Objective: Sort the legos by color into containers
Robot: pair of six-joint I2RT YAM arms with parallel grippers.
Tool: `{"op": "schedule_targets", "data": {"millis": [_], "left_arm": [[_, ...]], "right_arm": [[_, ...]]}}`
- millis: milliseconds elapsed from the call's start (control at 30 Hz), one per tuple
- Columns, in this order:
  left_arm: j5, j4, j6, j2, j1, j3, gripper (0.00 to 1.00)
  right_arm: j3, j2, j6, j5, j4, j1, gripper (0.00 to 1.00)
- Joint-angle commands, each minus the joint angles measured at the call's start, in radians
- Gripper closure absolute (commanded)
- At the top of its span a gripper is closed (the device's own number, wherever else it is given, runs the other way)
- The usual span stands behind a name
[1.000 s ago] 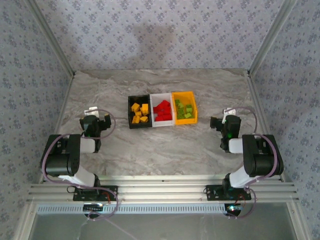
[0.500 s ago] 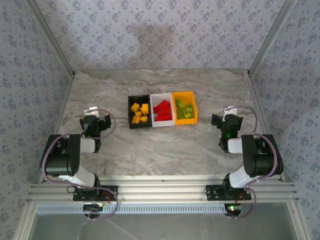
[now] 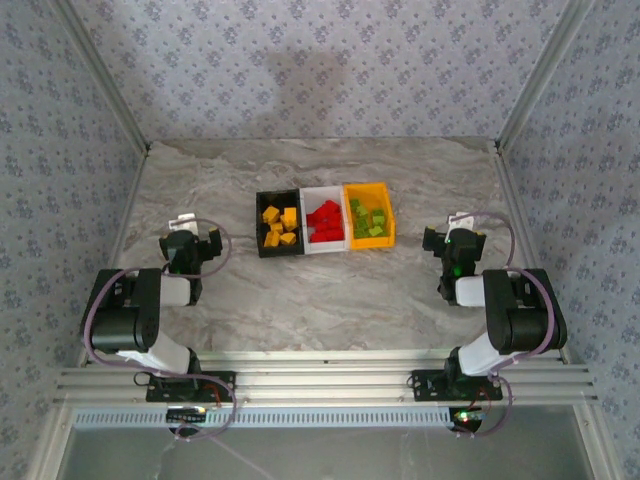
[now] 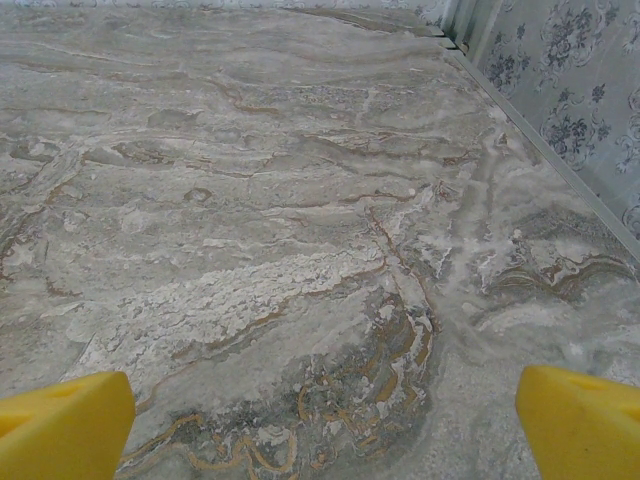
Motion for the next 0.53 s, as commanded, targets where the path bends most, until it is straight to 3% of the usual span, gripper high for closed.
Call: {"op": "schedule_targets", "data": {"millis": [0,500], "left_arm": [[-0.004,0.027,-0.009,-0.006,0.002,0.024,0.00],[-0.006,0.022,0.002,-0.004,-0.007,0.027,0.00]], "right_arm": [[0.003,0.000,0.006,0.020,0.030,0.004,0.00],[0.003,-0.001,0.006,0.020,0.030,0.003,0.00]]}}
